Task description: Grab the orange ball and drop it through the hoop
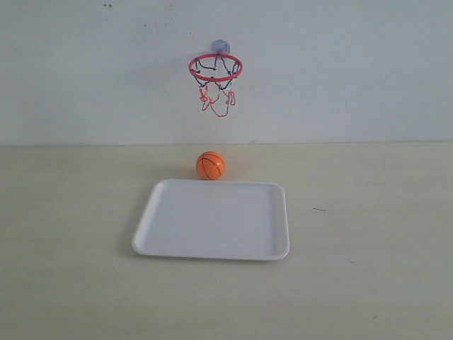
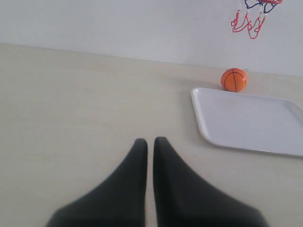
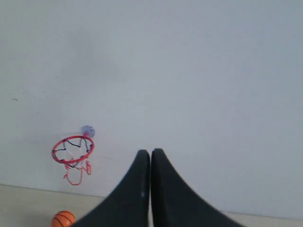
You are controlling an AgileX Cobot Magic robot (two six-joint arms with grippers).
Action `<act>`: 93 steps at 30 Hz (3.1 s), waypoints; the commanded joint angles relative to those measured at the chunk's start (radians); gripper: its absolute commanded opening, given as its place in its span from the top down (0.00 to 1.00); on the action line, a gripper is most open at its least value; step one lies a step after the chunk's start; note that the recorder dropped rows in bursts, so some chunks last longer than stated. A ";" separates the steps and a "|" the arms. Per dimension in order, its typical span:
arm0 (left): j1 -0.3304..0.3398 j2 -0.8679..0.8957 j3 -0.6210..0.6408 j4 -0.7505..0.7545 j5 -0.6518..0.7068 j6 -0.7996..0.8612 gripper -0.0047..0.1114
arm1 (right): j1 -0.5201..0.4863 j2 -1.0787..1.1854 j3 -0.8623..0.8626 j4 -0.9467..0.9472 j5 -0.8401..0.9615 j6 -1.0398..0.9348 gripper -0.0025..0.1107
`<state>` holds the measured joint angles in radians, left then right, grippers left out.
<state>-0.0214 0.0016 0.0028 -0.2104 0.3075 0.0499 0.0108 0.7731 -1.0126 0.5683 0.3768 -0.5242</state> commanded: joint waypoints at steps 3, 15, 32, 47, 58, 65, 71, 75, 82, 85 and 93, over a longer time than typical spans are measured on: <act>0.001 -0.002 -0.003 -0.002 -0.009 -0.004 0.92 | -0.001 -0.319 0.522 0.083 -0.341 0.019 0.98; 0.001 -0.002 -0.003 -0.002 -0.009 -0.004 0.92 | -0.001 -0.644 1.013 0.096 -0.475 0.120 0.98; 0.001 -0.002 -0.003 -0.002 -0.009 -0.004 0.92 | -0.001 -0.752 1.013 -0.577 -0.167 0.776 0.98; 0.001 -0.002 -0.003 -0.002 -0.009 -0.004 0.92 | -0.001 -0.773 1.013 -0.480 -0.055 0.541 0.98; 0.001 -0.002 -0.003 -0.002 -0.009 -0.004 0.92 | 0.112 -0.773 1.013 -0.476 -0.054 0.541 0.98; 0.001 -0.002 -0.003 -0.002 -0.009 -0.004 0.92 | 0.112 -0.773 1.013 -0.476 -0.054 0.542 0.98; 0.001 -0.002 -0.003 -0.002 -0.009 -0.004 0.92 | 0.112 -0.773 1.013 -0.476 -0.054 0.542 0.98; 0.001 -0.002 -0.003 -0.002 -0.009 -0.002 0.92 | 0.112 -0.773 1.013 -0.476 -0.054 0.544 0.98; 0.001 -0.002 -0.003 -0.002 -0.009 -0.002 0.92 | 0.112 -0.773 1.013 -0.476 -0.054 0.544 0.98; 0.001 -0.002 -0.003 -0.002 -0.009 -0.002 0.92 | 0.112 -0.773 1.013 -0.476 -0.054 0.544 0.98; 0.001 -0.002 -0.003 -0.002 -0.009 -0.002 0.92 | 0.112 -0.773 1.013 -0.476 -0.054 0.544 0.98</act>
<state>-0.0214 0.0016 0.0028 -0.2104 0.3075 0.0499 0.1190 0.0043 0.0007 0.0919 0.3270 0.0183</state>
